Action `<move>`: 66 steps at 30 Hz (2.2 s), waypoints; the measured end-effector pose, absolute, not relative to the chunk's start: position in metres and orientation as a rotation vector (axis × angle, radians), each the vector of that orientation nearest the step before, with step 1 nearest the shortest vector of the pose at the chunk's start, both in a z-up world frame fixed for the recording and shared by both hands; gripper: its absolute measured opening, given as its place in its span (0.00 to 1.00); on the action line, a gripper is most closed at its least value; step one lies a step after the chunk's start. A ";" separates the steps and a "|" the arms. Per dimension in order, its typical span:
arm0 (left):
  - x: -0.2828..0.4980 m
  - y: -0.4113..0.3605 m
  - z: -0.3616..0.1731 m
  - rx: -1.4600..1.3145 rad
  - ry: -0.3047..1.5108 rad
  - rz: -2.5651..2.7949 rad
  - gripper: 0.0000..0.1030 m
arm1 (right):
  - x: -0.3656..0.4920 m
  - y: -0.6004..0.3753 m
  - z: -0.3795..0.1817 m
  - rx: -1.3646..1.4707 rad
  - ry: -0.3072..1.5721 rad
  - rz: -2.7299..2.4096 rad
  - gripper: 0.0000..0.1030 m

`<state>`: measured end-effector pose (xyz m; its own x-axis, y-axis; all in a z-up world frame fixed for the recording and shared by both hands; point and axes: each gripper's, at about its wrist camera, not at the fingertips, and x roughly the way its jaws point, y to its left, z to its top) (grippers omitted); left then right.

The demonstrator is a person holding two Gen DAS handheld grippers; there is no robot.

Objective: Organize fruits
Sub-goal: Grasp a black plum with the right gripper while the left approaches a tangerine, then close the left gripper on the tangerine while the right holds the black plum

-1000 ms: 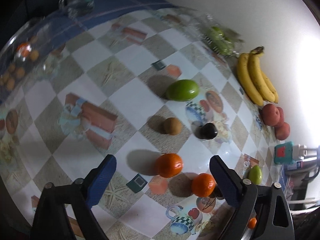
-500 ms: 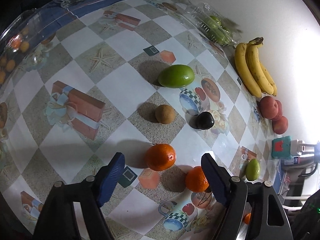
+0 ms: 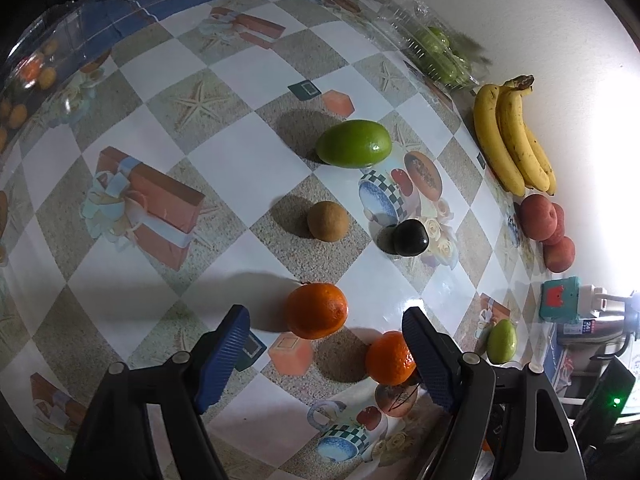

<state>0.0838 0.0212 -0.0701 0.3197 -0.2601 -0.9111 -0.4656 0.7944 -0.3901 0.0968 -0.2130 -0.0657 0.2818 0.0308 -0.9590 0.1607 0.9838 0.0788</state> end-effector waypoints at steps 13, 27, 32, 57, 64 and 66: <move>0.085 0.021 -0.071 -0.691 1.273 0.159 0.78 | 0.107 -0.201 -0.071 0.133 1.304 -0.100 0.25; 0.085 0.020 -0.071 -0.698 1.277 0.152 0.79 | 0.113 -0.194 -0.079 0.074 1.315 -0.131 0.24; 0.085 0.020 -0.072 -0.703 1.281 0.153 0.79 | 0.116 -0.193 -0.082 0.061 1.320 -0.146 0.24; 0.086 0.025 -0.082 -0.739 1.307 0.166 0.78 | 0.102 -0.212 -0.062 0.189 1.277 -0.126 0.22; 0.085 0.029 -0.085 -0.779 1.302 0.156 0.62 | 0.090 -0.215 -0.044 0.215 1.236 -0.122 0.22; 0.086 0.030 -0.085 -0.779 1.299 0.155 0.54 | 0.088 -0.212 -0.041 0.215 1.235 -0.120 0.22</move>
